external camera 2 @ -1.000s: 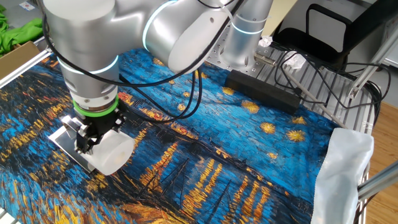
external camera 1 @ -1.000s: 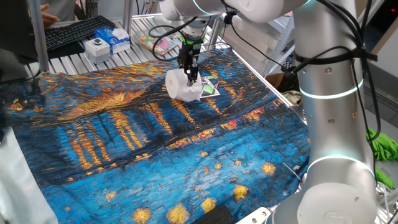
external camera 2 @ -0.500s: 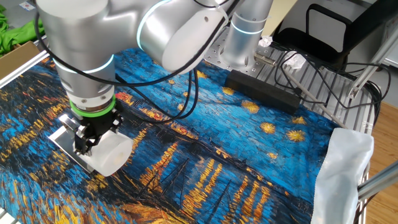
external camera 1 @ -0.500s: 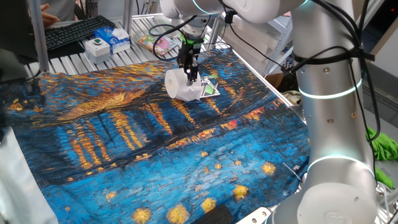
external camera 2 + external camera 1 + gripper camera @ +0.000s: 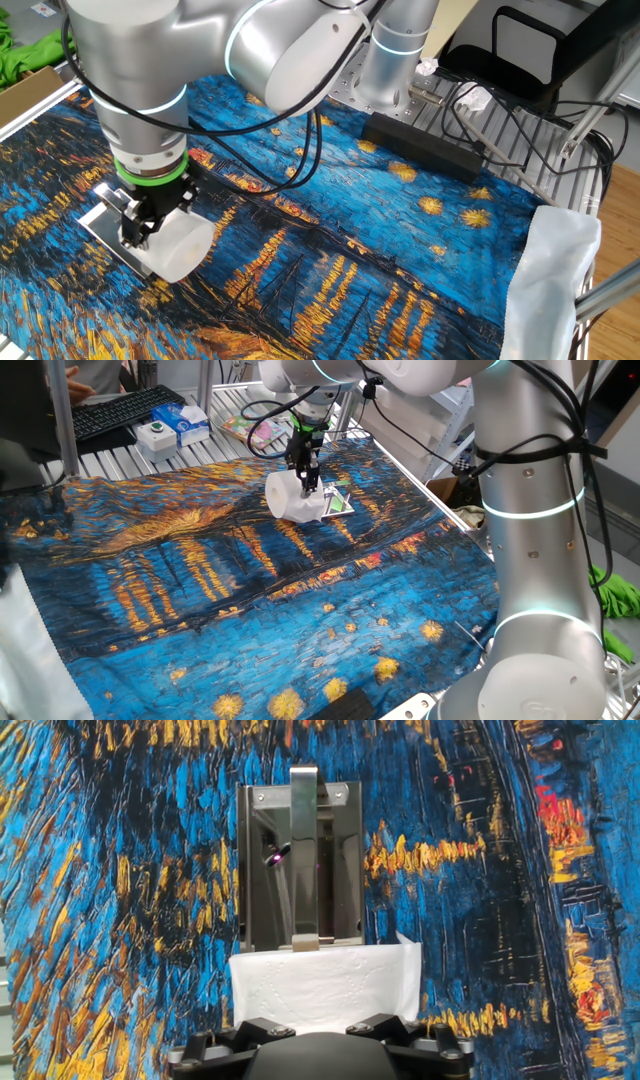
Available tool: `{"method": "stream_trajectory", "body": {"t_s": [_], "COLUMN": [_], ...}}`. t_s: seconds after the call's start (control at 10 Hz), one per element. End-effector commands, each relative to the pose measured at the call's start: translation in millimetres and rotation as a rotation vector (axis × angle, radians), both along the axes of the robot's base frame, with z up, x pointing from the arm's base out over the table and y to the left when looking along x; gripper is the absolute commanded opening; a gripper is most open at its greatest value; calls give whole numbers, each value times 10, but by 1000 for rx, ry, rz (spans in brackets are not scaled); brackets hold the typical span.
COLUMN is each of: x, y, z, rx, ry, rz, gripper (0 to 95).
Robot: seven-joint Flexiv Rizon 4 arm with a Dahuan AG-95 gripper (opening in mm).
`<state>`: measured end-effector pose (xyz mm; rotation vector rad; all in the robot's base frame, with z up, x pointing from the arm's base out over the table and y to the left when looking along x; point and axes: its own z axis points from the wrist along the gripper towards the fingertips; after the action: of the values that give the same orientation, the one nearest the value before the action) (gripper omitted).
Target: Put the toilet paper on its holder
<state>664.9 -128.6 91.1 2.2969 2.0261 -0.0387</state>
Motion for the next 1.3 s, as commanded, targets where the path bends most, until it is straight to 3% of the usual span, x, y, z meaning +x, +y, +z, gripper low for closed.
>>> {"method": "stream_trajectory", "body": {"t_s": [0.1, 0.8, 1.3], "x": [-2, 2, 2], "y": [1, 22, 22], "z": [1, 4, 4], "rx": [1, -10, -22], "ry": [1, 5, 8], "rz": [3, 0, -43], "gripper": [0, 0, 0]}}
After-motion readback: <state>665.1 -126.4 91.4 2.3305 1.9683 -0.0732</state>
